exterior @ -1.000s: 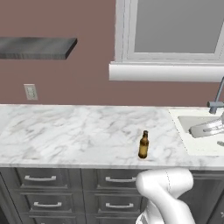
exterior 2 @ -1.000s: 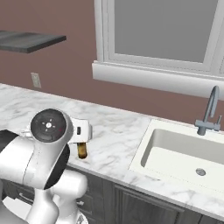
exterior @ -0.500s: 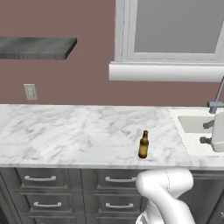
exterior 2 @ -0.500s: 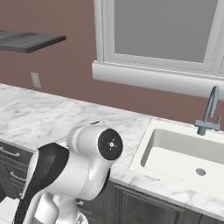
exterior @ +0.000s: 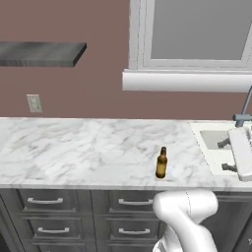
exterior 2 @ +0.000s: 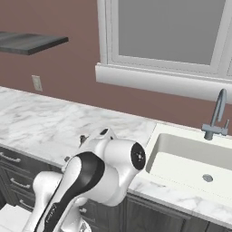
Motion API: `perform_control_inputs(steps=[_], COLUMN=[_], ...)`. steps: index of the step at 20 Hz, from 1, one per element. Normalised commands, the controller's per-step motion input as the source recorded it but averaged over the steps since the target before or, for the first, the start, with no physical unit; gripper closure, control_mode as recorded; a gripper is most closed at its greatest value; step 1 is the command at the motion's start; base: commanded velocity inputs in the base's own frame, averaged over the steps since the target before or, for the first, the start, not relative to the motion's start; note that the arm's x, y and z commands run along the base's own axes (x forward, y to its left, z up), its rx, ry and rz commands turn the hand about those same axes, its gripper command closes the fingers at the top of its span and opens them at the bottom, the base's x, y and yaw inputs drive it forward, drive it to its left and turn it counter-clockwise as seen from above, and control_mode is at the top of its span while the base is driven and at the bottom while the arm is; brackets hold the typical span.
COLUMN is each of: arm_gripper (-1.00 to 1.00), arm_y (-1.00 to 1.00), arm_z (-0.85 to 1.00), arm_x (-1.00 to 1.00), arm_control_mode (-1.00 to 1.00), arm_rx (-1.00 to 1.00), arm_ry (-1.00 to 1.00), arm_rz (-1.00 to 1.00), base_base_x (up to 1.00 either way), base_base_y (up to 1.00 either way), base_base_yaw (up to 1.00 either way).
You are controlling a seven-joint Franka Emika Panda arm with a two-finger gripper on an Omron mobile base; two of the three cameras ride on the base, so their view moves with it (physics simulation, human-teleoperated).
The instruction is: Place the drinks on the dining counter in a tight cluster.
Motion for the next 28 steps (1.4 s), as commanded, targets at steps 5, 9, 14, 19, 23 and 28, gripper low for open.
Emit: perform_control_inputs(steps=[5,9,14,19,23,28], arm_gripper=[-1.0,-1.0,-1.0,-1.0,-1.0,-1.0], arm_y=[0.18,0.19,0.19,-0.03,0.04,0.01], arm_z=[-0.29,-0.32,-0.42,-0.31,-0.35,-0.25], arm_x=[0.47,0.38,0.4,0.37,0.31,0.33], arm_control_mode=[-1.0,-1.0,-1.0,-1.0,-1.0,-1.0], arm_rx=[0.0,-0.1,-0.1,0.0,0.0,0.0], arm_ry=[-0.07,0.0,0.0,0.0,0.0,-0.01], arm_rz=[0.04,0.0,0.0,0.01,0.0,0.02], base_base_x=[0.0,0.0,0.0,0.0,0.0,0.0], base_base_y=[0.0,0.0,0.0,0.0,0.0,0.0], base_base_yaw=[0.0,0.0,0.0,0.0,0.0,0.0])
